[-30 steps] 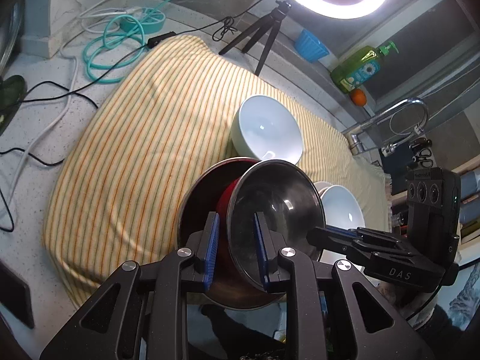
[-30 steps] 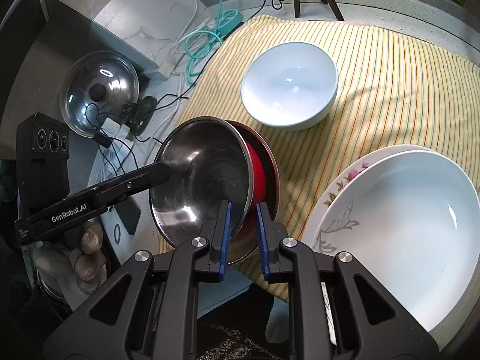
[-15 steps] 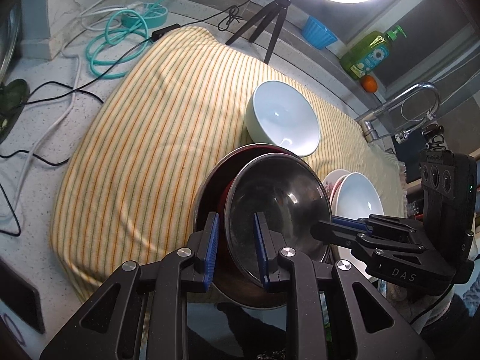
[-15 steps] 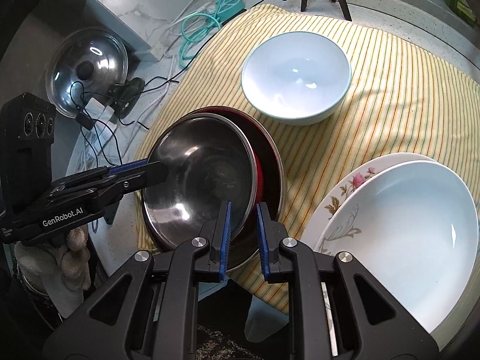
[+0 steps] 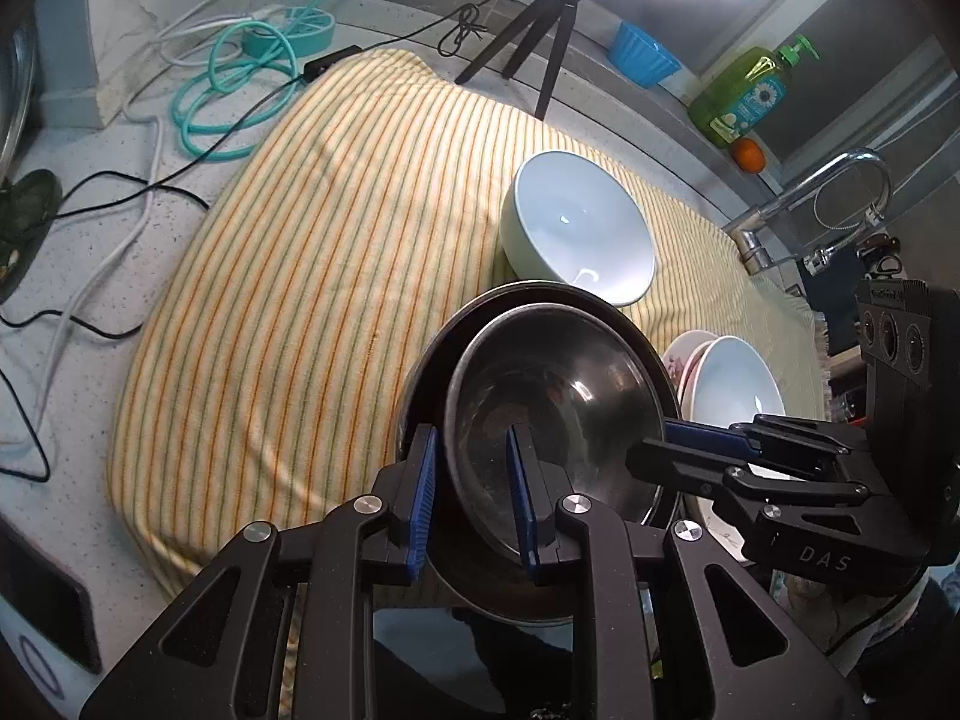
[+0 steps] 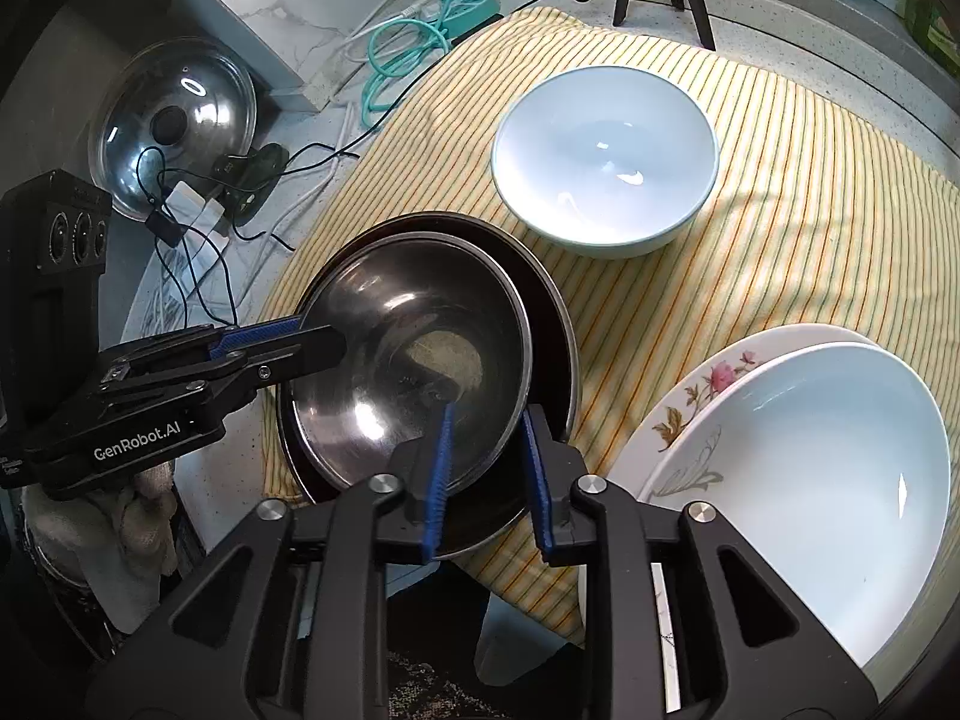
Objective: Organize plates and bowls
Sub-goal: 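Lower the red bowl into the large steel bowl with both grippers, then open both grippers and move them to the pale blue-white bowl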
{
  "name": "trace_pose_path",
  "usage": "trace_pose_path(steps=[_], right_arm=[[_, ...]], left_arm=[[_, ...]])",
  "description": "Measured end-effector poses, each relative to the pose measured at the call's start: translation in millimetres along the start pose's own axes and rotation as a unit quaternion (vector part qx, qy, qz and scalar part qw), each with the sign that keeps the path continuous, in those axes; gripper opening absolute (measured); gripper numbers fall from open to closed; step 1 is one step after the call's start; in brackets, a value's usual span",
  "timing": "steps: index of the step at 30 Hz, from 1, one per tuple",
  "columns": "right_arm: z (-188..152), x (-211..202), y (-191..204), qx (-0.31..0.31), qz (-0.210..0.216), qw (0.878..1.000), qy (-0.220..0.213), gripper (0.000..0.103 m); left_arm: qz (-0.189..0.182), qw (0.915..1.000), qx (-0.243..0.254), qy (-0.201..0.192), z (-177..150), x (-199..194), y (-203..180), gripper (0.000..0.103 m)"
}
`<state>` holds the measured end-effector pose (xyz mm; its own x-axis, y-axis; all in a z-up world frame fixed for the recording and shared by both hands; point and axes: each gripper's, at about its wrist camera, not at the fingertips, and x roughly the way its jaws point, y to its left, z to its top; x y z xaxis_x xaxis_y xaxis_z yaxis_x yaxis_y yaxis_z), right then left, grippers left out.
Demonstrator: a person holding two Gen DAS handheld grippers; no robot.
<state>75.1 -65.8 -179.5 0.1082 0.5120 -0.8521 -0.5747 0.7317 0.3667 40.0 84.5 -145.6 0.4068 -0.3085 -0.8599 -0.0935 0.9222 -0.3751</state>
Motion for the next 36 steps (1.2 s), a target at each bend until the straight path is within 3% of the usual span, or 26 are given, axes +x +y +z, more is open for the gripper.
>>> trace_pose_path(steps=[14, 29, 36], right_arm=[[2, -10, 1, 0.006, 0.025, 1.0, -0.016, 0.05], [13, -61, -31, 0.052, 0.061, 0.993, -0.088, 0.05], [27, -67, -64, 0.092, 0.041, 0.989, -0.109, 0.05]], left_arm=[[-0.004, 1.0, 0.0, -0.001, 3, -4, -2, 0.023], [-0.034, 0.9991, 0.001, -0.026, 25, -20, -7, 0.023], [-0.042, 0.9984, -0.003, -0.036, 51, -14, -4, 0.023]])
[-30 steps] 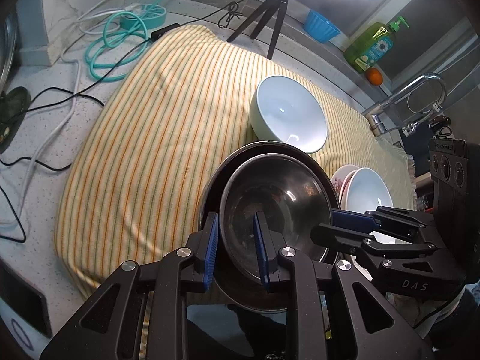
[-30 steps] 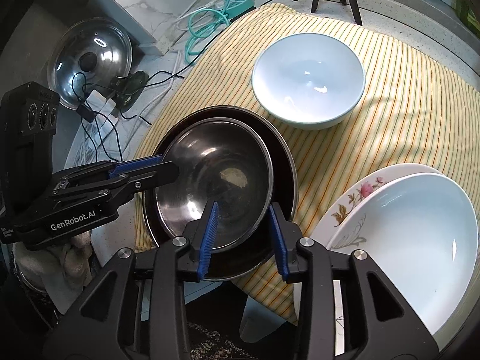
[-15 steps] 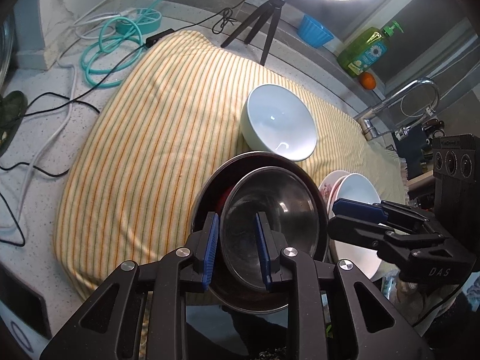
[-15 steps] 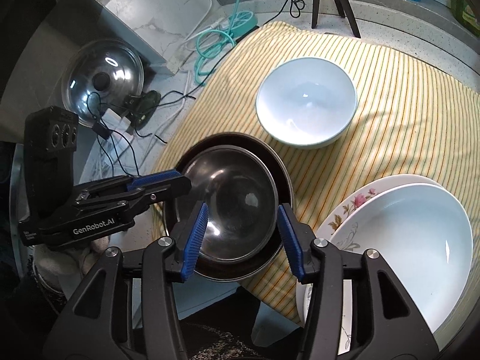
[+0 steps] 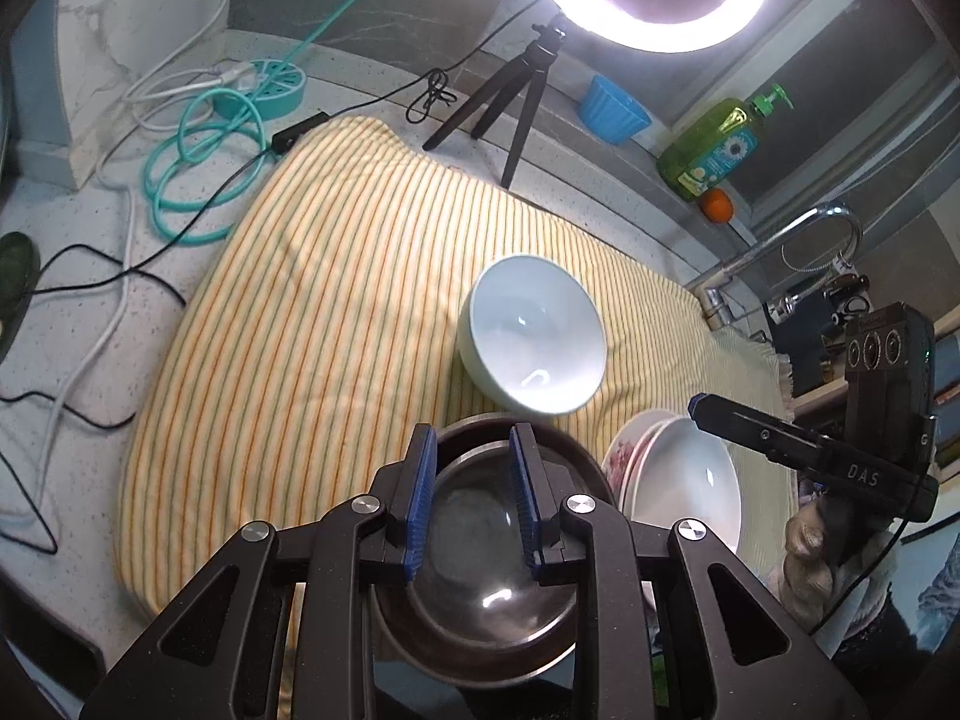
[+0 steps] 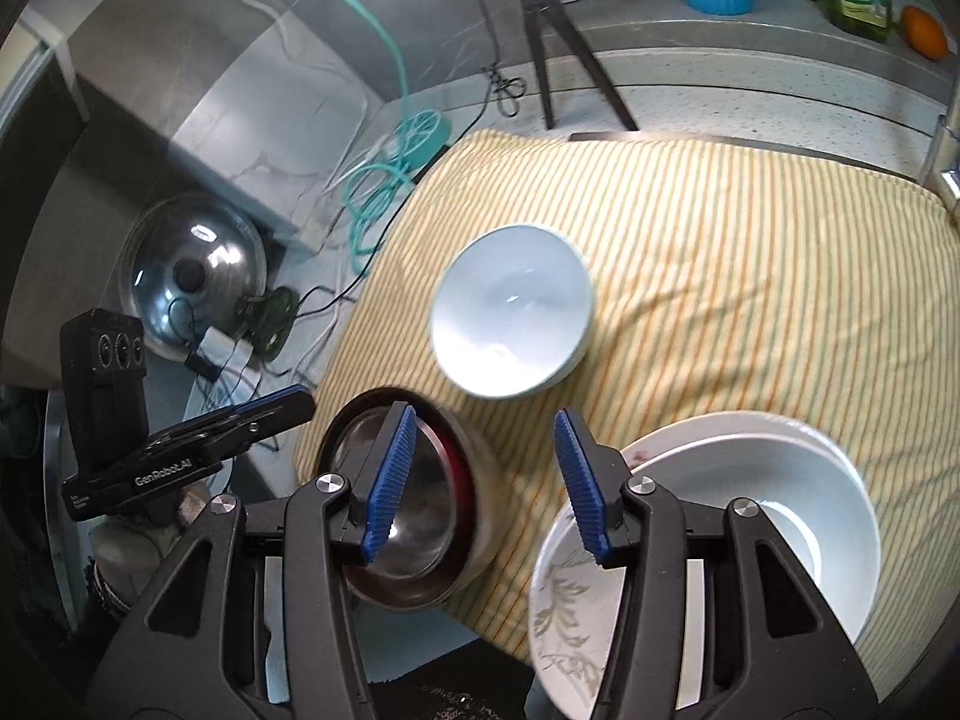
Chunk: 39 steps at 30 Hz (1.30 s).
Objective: Organize plates and bowls
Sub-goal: 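Open both grippers and move them to the pale blue-white bowl, then close both grippers on the rim of the pale blue-white bowl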
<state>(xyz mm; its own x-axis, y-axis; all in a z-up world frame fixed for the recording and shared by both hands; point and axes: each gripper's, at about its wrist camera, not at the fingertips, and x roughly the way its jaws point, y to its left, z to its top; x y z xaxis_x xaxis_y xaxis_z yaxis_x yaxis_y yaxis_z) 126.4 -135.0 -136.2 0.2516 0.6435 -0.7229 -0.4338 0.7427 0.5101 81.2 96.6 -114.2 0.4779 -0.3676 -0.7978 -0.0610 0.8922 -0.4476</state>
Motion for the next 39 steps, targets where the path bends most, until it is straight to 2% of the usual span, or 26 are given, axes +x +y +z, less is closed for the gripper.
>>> trace_pose_path(steps=[4, 13, 22, 24, 28, 32, 39], right_arm=[[11, 5, -19, 0.023, -0.011, 1.0, -0.009, 0.05], [25, 28, -49, 0.074, 0.0, 0.997, 0.003, 0.05], [35, 51, -54, 0.079, 0.002, 0.997, 0.02, 0.05], [36, 56, -55, 0.08, 0.006, 0.996, 0.026, 0.042], [37, 67, -54, 0.076, 0.002, 0.996, 0.036, 0.037], [36, 76, -51, 0.072, -0.001, 0.996, 0.046, 0.021], [37, 84, -52, 0.068, -0.006, 0.996, 0.052, 0.013]], left_arm=[[-0.009, 0.9999, -0.006, 0.006, 15, 14, 2, 0.023], [-0.022, 0.9991, -0.02, 0.03, 38, 50, 6, 0.023], [-0.02, 0.9984, -0.021, 0.048, 48, 73, 6, 0.023], [-0.02, 0.9982, -0.023, 0.052, 48, 76, 7, 0.023], [-0.022, 0.9977, -0.025, 0.06, 49, 83, 8, 0.023], [-0.024, 0.9974, -0.021, 0.065, 49, 87, 7, 0.023], [-0.026, 0.9972, -0.021, 0.068, 49, 92, 8, 0.022]])
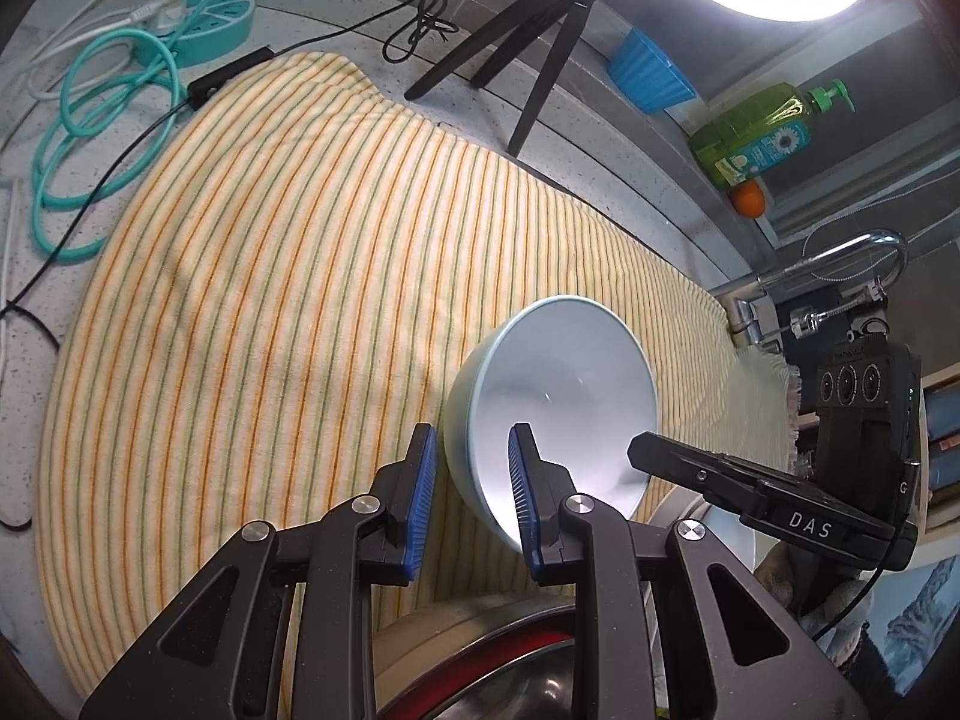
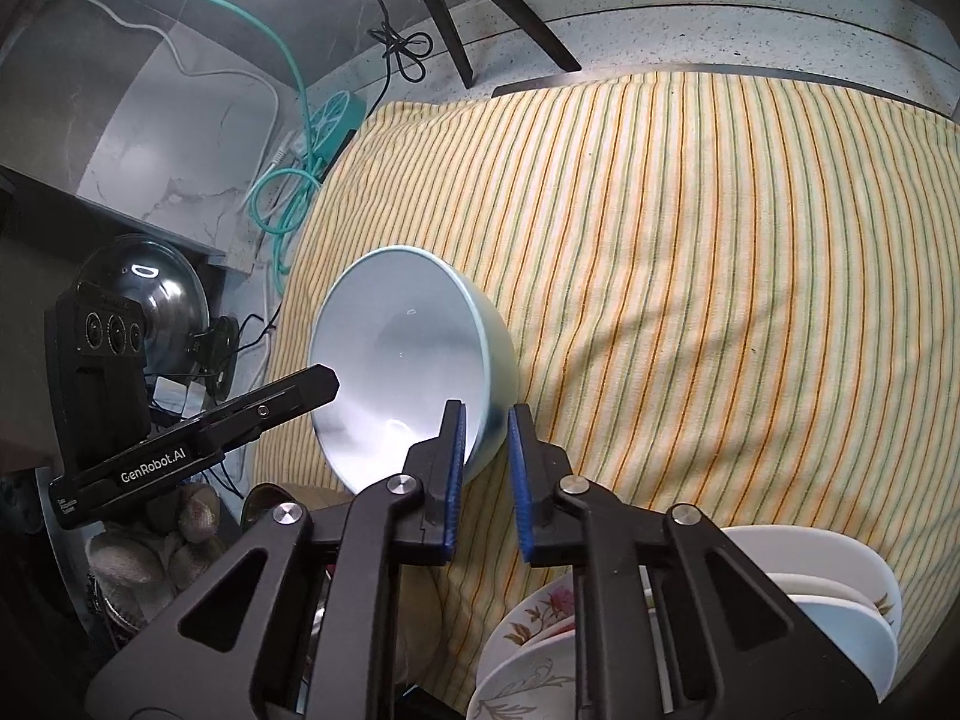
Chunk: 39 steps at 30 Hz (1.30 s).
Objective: Organize plates and bowls
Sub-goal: 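Close both grippers on the rim of the pale blue-white bowl, then lift the white bowl and lower it into the red bowl with both grippers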
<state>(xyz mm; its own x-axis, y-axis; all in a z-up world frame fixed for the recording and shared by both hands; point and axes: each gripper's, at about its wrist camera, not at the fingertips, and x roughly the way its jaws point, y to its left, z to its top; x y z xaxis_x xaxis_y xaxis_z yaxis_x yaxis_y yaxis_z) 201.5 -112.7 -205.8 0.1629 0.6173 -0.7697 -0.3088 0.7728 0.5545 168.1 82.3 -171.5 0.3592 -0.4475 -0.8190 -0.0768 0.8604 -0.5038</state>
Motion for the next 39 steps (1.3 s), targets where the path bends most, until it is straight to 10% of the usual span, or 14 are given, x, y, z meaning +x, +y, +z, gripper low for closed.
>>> trace_pose_path(steps=[39], right_arm=[[-60, -67, 60, -0.051, 0.047, 0.997, -0.017, 0.013]], left_arm=[[-0.022, 0.9981, 0.012, -0.056, -52, -92, -19, 0.02]])
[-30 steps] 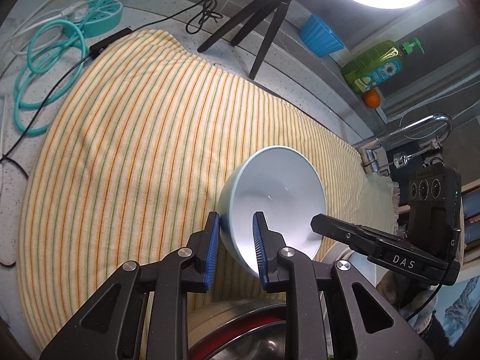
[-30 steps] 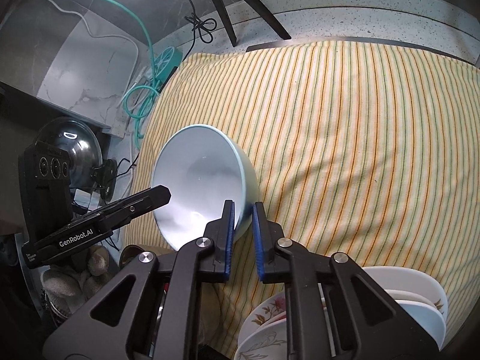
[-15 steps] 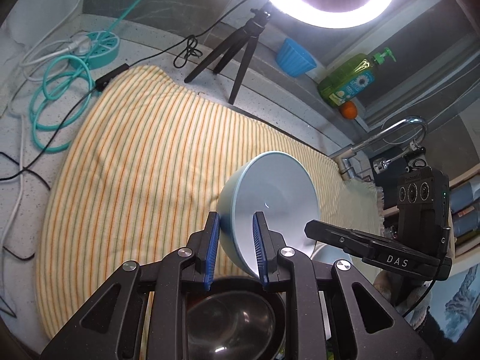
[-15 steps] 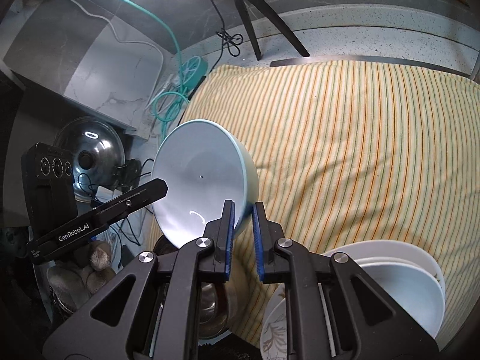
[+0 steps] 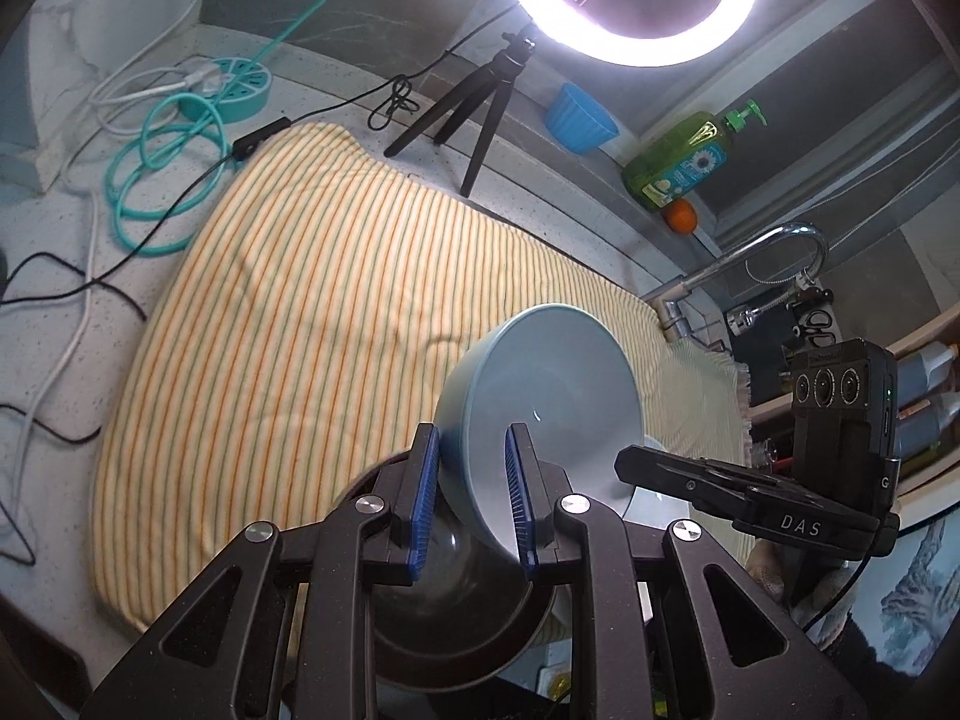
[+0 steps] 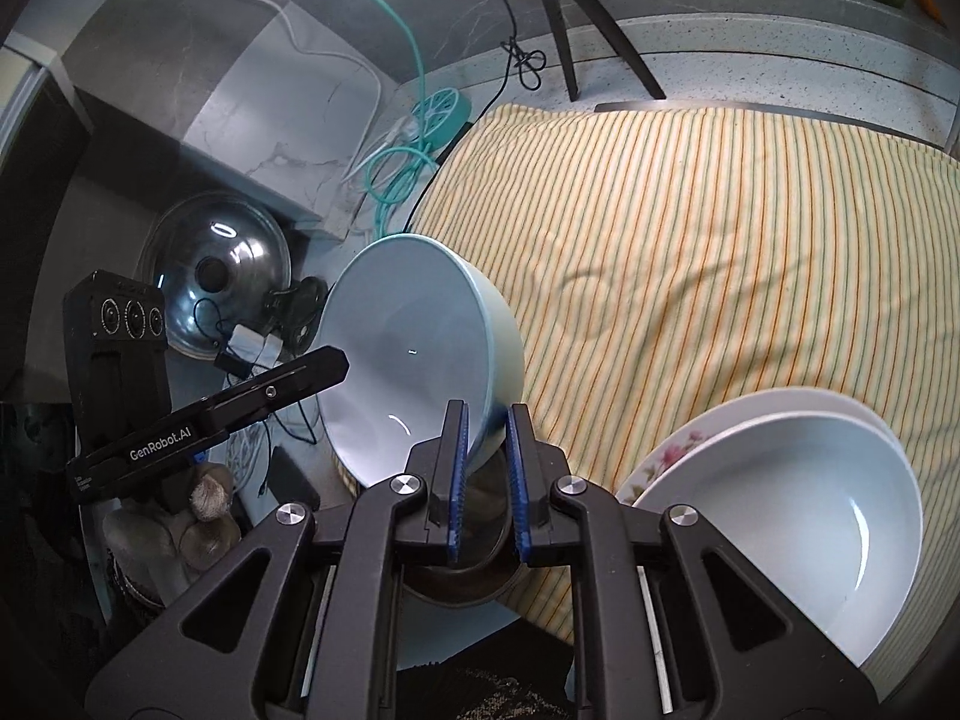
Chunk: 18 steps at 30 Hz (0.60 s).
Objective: Organize plates and bowls
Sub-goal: 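Lift the white bowl and lower it into the red bowl with both grippers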
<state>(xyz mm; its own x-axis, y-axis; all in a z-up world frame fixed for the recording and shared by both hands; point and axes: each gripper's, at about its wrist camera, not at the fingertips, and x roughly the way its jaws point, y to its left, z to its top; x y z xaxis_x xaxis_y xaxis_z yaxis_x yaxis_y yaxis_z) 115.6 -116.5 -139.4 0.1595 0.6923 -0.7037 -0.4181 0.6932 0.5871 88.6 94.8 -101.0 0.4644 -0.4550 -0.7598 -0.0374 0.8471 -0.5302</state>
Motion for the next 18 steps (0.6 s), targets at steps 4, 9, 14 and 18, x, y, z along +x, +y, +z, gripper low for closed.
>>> trace_pose_path(steps=[4, 9, 14, 18], right_arm=[[-11, 2, 4, -0.003, 0.002, 1.0, 0.008, 0.013], [-24, 7, 8, -0.004, 0.005, 1.0, 0.02, 0.013], [-34, 10, 13, -0.006, 0.007, 1.0, 0.026, 0.014], [-41, 13, 13, -0.004, 0.01, 0.999, 0.033, 0.014]], left_arm=[[0.001, 1.0, -0.007, 0.004, -12, -5, 4, 0.02], [0.005, 0.9998, -0.017, 0.01, -26, -6, 9, 0.02], [0.004, 0.9995, -0.029, 0.011, -37, -11, 15, 0.02], [0.005, 0.9993, -0.035, 0.01, -43, -14, 17, 0.02]])
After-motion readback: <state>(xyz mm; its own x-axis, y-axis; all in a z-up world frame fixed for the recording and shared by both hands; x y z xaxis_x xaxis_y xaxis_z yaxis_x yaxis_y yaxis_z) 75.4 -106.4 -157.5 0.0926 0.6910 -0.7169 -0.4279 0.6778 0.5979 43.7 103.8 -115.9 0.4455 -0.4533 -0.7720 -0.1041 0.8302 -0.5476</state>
